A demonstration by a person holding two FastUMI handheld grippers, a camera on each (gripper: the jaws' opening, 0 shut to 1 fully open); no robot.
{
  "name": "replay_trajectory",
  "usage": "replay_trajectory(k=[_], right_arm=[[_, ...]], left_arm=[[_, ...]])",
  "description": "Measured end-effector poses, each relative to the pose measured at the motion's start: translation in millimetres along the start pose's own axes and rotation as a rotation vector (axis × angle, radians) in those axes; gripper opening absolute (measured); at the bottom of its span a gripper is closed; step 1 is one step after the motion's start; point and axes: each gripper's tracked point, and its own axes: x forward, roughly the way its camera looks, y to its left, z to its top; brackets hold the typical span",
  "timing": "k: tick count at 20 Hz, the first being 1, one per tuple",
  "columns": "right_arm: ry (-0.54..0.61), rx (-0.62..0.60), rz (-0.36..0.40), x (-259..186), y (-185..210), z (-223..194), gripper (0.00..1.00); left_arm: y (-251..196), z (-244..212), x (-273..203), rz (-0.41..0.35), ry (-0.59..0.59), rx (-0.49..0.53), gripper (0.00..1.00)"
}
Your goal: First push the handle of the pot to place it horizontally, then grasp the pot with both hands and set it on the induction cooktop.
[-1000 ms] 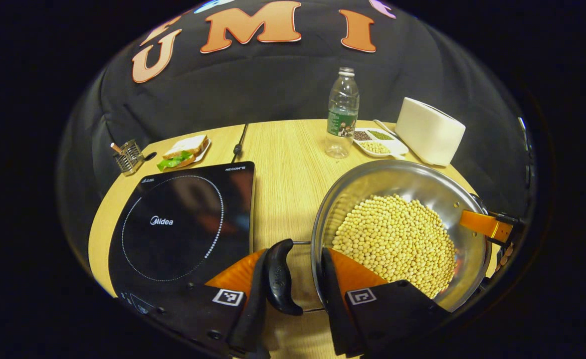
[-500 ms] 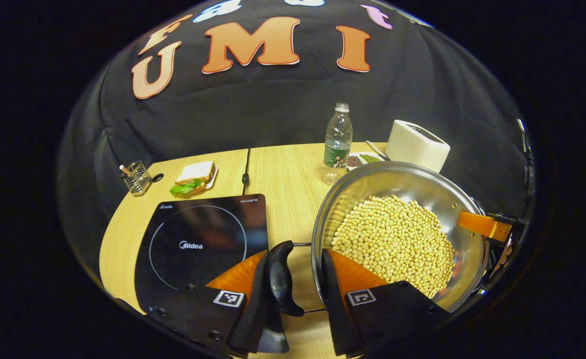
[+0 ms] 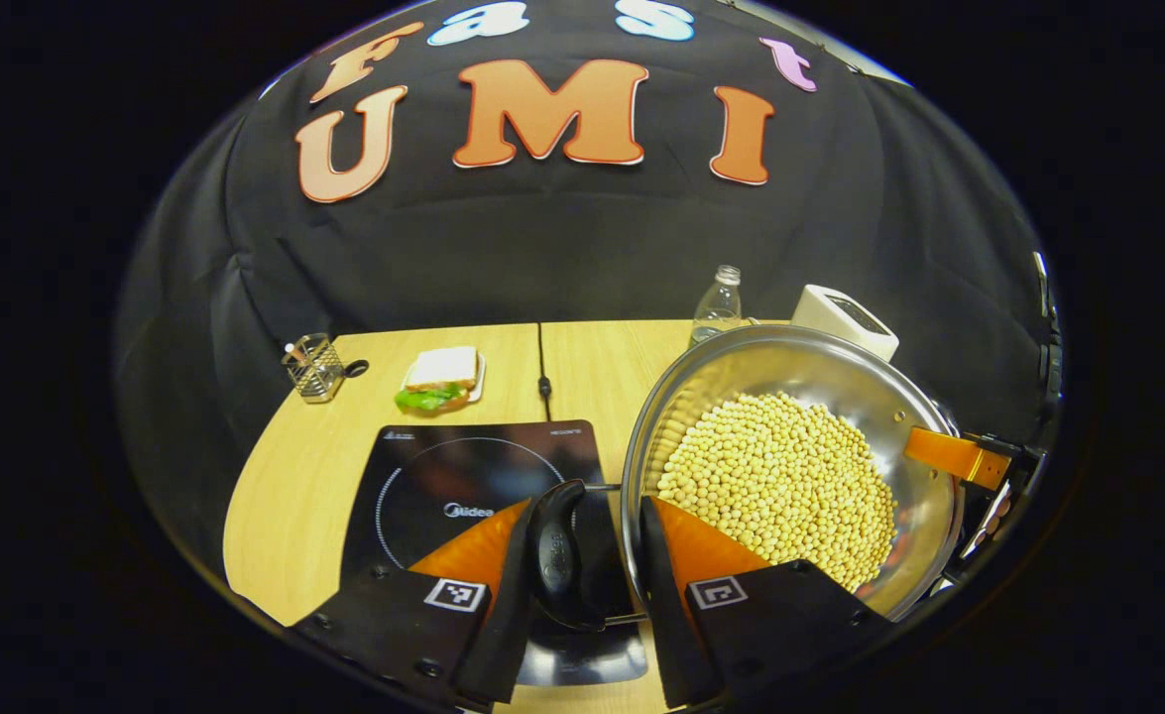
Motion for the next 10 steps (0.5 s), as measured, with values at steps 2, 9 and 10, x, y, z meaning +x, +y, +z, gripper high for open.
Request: replay_trajectory(k=[2, 9, 10], right_arm=[[-0.009, -0.008, 0.012, -1.2, 21.3, 4.6, 0.44], [0.004, -0.044, 0.096, 9.0, 109.5, -1.6, 0.44], [0.010, -0.049, 0.110, 12.7, 123.0, -4.4, 0.43]], left_arm=[[18.9, 4.0, -9.3, 0.010, -0.004, -0.012, 0.60], [107.4, 6.4, -29.3, 0.083, -0.011, -0.062, 0.60], [121.5, 5.7, -31.5, 0.097, -0.010, -0.070, 0.60]])
